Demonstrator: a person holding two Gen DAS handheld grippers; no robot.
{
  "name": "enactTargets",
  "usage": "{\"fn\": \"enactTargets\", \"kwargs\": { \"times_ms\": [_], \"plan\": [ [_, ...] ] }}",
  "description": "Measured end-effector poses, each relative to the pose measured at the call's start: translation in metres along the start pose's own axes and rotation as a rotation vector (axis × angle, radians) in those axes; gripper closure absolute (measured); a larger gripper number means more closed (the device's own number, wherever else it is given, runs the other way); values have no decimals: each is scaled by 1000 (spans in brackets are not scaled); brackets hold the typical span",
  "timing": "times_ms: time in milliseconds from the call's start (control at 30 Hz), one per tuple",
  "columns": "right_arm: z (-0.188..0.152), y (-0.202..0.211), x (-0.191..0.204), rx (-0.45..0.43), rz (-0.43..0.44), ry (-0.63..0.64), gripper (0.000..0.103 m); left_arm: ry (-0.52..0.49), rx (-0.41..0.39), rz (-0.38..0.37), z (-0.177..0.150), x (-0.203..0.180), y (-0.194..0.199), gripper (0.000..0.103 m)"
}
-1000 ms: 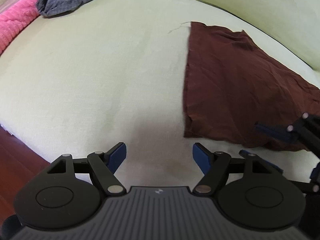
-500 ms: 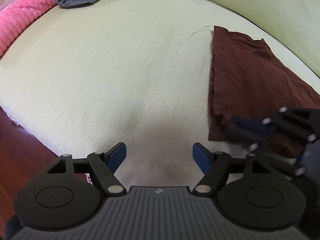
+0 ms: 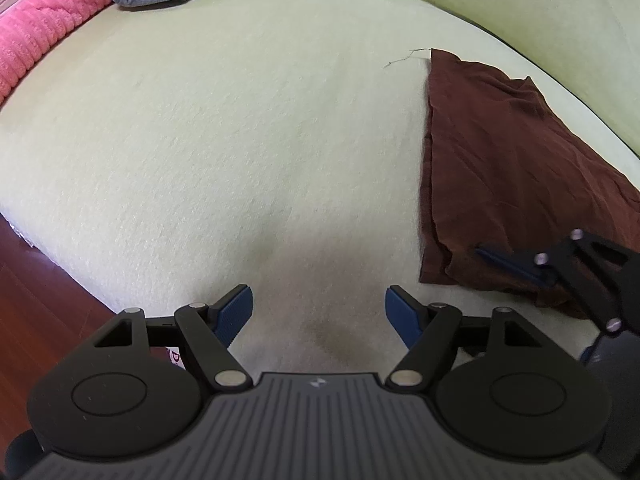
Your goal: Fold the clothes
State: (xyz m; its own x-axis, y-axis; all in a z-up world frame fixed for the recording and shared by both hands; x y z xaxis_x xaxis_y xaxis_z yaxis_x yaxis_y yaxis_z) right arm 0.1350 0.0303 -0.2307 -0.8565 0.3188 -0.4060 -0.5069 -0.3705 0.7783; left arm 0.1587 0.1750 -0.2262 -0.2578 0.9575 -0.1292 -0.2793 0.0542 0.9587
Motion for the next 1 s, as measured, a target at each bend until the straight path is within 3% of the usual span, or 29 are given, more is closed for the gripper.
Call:
{"fn": "enactTargets", "kwargs": {
  "times_ms": [100, 233, 367, 467, 533, 600, 667, 867, 933, 1000],
  "plan": [
    [2, -10, 2, -16, -5, -16, 70, 5, 1, 2, 0, 2, 0, 29],
    [10, -15, -12, -35, 69, -209, 91, 16, -1, 2, 0, 5, 1, 29],
    [15, -4, -20, -64, 114, -322, 91, 35, -11, 10, 5, 11, 3, 29],
    [4, -15, -11, -48, 125, -337, 84, 43, -7, 10, 6, 10, 5, 29],
    [6, -9, -5, -54, 184, -370, 46, 28, -18, 7, 9, 4, 10, 29],
    [5, 9, -4, -79, 208, -384, 46, 15, -29, 15, 12, -2, 16, 29],
    [-3, 24, -16, -88, 174, -434, 46, -14, -50, 13, 20, -15, 22, 28],
    [-135, 103, -110, 9, -123, -930, 42, -164, -77, -36, 46, -104, 20, 26],
    [-211, 144, -141, 16, -245, -1178, 34, -236, -75, -67, 47, -146, 13, 25],
    [-265, 169, -159, -21, -280, -1383, 31, -266, -78, -70, 48, -167, 7, 25]
  ]
}}
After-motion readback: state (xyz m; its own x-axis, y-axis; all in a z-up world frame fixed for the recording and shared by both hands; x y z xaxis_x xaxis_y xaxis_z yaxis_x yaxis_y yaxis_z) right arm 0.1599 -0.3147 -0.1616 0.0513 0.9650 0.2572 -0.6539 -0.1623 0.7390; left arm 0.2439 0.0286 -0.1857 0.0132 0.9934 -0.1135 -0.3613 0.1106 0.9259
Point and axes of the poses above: each gripper's, at about its wrist camera, not at the fingertips, and y roughly against the way its jaws point, x to its left, z to its top, the point moved 10 cm from there along -y, roughly the way its jaws point, and after that the axes turned 8 degrees about x, right-handed, at the moved point
